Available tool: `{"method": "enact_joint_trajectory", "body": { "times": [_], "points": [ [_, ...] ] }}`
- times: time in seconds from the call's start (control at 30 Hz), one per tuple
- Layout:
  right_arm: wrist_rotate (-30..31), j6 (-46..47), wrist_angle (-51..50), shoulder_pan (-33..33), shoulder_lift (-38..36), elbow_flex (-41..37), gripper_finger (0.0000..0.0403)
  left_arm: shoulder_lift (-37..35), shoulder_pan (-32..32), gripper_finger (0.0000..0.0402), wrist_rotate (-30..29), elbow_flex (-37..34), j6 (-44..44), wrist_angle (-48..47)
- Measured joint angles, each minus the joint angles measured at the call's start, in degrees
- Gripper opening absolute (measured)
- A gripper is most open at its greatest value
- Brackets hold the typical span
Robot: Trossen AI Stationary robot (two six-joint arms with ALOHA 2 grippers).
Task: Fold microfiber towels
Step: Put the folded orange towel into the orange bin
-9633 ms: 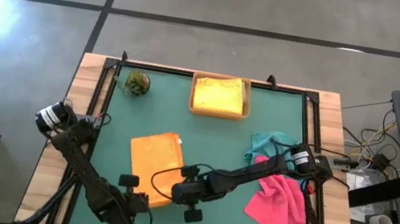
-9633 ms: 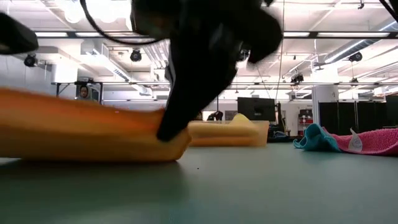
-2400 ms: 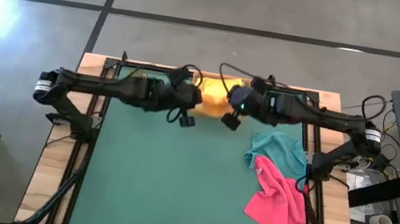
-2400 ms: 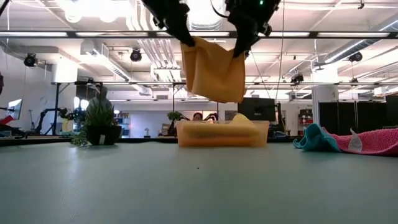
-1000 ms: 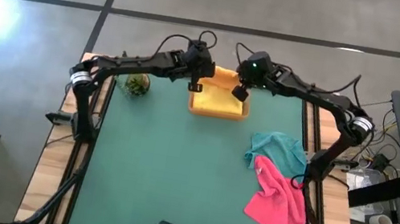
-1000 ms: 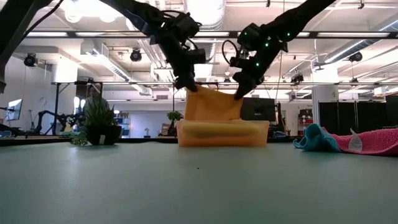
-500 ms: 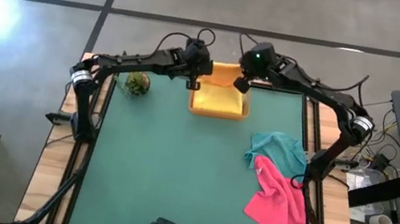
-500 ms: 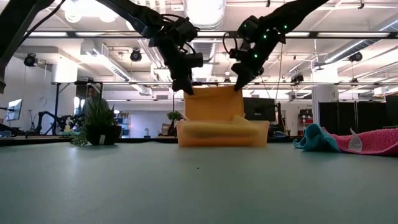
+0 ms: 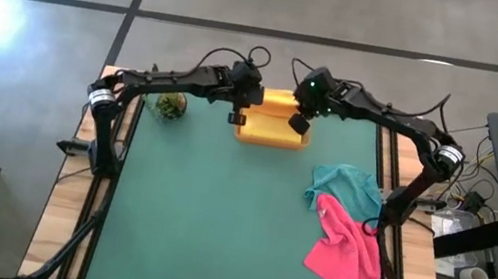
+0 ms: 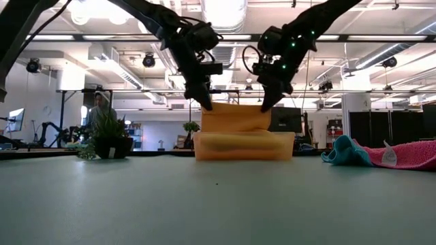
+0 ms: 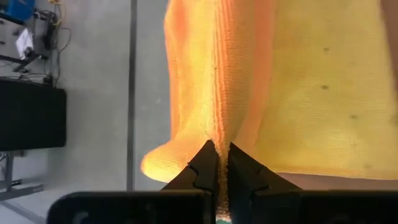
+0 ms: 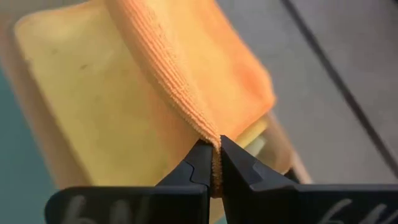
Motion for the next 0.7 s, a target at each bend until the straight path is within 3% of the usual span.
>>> {"method": "enact_joint_trajectory", "body": {
  "times": [0.27,0.47,0.7],
  "points": [
    [-2.75,1.88,-4.39,2.40,-0.02,-0.88,0.0008,-0.02,-2.54,0.0000,1.31,0.11,-1.74,-5.59],
    [-3.29,3.33,-4.36,2.96,-0.02,-3.21,0.0009,-0.07,-3.43,0.0001,7.06,0.11,-3.70,-7.65],
    [-2.61,4.70,-4.96,2.95,-0.09,-4.87,0.0050,-0.09,-3.44,0.0063,6.89,0.11,-6.03,-8.10]
  ]
}}
